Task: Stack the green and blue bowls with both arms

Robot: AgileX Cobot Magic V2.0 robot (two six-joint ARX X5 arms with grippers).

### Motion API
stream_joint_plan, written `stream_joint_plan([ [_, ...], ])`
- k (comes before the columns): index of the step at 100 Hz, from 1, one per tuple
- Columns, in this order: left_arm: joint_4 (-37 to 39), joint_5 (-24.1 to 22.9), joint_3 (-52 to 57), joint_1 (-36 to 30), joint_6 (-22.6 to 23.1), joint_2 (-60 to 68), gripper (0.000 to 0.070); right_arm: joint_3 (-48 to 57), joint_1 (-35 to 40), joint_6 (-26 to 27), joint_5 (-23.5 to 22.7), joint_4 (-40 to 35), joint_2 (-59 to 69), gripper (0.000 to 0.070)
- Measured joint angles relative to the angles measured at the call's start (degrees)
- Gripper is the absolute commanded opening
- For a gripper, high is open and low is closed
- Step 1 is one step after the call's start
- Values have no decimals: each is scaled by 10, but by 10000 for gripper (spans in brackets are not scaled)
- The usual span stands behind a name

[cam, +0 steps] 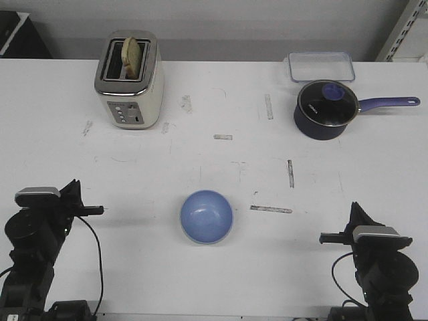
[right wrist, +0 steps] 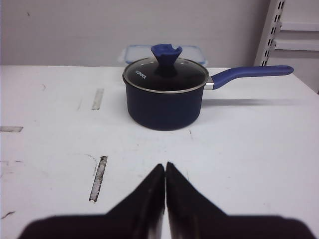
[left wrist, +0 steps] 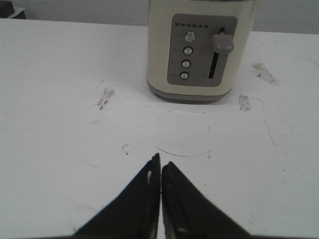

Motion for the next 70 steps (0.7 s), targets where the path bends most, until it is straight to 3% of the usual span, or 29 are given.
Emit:
stream_joint_plan([
  [70, -3, 0, 0, 0, 0, -108, 3, 0, 0, 0, 0, 0, 0, 0],
])
